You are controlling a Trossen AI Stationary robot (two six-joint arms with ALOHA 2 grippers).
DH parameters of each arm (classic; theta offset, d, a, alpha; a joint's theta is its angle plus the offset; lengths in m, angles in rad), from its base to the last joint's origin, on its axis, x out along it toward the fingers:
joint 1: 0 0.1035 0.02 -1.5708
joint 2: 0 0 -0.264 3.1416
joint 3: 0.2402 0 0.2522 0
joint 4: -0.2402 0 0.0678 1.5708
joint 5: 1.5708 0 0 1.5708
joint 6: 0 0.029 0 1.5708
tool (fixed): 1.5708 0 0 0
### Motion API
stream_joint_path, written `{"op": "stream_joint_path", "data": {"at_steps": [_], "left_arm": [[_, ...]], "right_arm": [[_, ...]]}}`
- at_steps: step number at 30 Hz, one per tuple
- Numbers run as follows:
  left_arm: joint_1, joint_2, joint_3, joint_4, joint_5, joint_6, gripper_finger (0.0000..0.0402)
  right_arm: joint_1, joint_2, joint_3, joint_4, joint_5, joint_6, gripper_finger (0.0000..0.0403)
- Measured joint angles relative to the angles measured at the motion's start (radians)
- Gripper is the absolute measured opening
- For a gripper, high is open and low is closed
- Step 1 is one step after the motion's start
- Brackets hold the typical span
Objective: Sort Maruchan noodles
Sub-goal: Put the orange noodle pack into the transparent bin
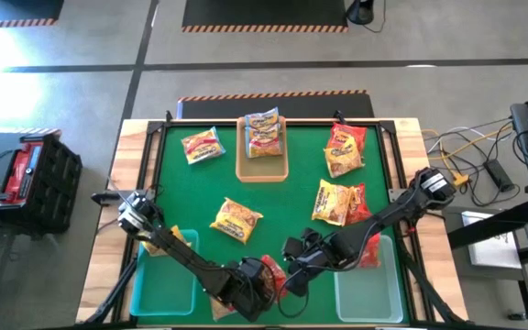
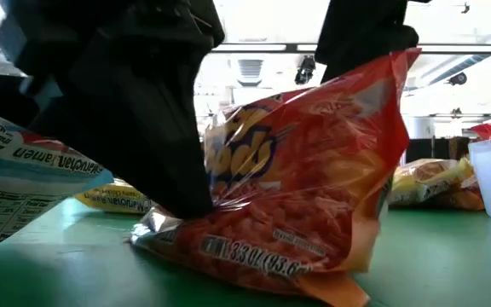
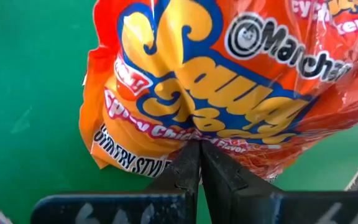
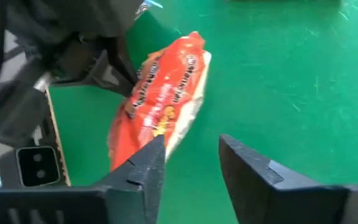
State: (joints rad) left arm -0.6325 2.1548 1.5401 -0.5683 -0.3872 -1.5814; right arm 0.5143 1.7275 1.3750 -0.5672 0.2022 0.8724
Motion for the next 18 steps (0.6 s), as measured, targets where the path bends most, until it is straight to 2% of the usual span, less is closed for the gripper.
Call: {"op": "stream_joint_path", "data": {"at_steps": [8, 18], "left_arm": [[0.006, 0.003, -0.004, -0.016, -0.055, 0.001, 0.0000], [0.008, 0.003, -0.005, -0.025, -0.076, 0.027, 0.0000]], "right_arm": [[-0.004, 0.010, -0.003, 0.065, -0.081, 0.009, 0.0199], [-0.051, 0.010, -0.049, 0.122, -0.071, 0.022, 0.0227]]}}
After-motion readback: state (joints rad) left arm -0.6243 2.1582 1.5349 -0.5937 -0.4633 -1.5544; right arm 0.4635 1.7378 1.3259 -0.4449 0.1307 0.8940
